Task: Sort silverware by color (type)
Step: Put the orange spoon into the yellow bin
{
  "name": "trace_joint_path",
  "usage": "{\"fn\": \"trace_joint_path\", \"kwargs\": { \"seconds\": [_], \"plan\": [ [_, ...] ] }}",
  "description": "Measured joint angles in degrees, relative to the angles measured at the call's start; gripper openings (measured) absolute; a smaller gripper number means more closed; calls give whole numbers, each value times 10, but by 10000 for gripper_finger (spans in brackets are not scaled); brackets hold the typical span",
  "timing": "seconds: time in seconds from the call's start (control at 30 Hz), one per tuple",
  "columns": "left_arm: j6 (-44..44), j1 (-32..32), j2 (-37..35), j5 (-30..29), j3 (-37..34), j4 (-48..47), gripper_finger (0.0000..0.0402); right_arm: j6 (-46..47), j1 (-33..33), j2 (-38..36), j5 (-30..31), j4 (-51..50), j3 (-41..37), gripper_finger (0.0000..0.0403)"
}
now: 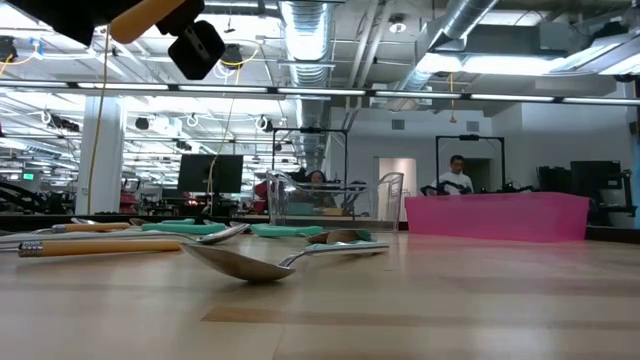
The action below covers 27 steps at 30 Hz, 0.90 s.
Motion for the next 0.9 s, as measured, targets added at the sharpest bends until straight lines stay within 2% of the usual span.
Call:
{"fn": "trace_joint_path", "kwargs": {
  "seconds": [0.6, 0.73, 0.9],
  "plan": [
    [-11, 8, 0, -10, 0, -17, 36, -4, -10, 0, 20, -3, -1, 255],
    [-17, 8, 0, -10, 0, -17, 36, 10, -21, -1, 21, -5, -1, 226],
    [-18, 8, 0, -10, 0, -16, 36, 4, -25, -1, 18, -8, -1, 168]
  ]
}}
